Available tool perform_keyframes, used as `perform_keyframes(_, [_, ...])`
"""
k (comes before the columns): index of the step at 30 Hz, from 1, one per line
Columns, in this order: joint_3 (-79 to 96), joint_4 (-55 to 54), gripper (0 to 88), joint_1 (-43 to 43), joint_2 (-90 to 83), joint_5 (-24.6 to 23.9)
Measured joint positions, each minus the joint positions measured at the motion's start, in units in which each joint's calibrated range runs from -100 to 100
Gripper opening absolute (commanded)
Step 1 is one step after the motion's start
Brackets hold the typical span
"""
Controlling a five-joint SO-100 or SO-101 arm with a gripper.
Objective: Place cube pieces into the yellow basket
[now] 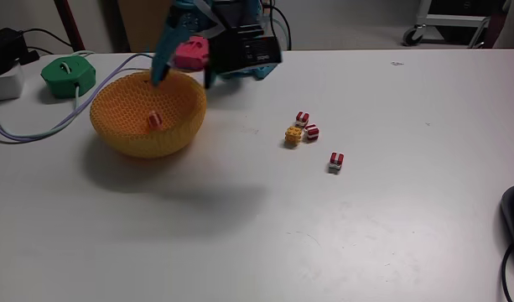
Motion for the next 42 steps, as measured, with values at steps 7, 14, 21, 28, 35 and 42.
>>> perform_keyframes(7, [6.70,-18.75,37.8,-32.50,9.54,-17.39])
perform_keyframes(14, [14.48,-29.73,36.2,-37.81,11.31,-23.98])
perform_keyframes(21, [19.01,-38.60,34.2,-37.52,14.56,-25.59])
perform_keyframes(28, [20.79,-44.59,28.4,-37.33,18.89,-26.37])
perform_keyframes(35, [24.33,-48.47,0.0,-36.17,19.48,-26.91])
perform_keyframes(42, [18.92,-38.94,0.0,-27.76,15.54,-18.22])
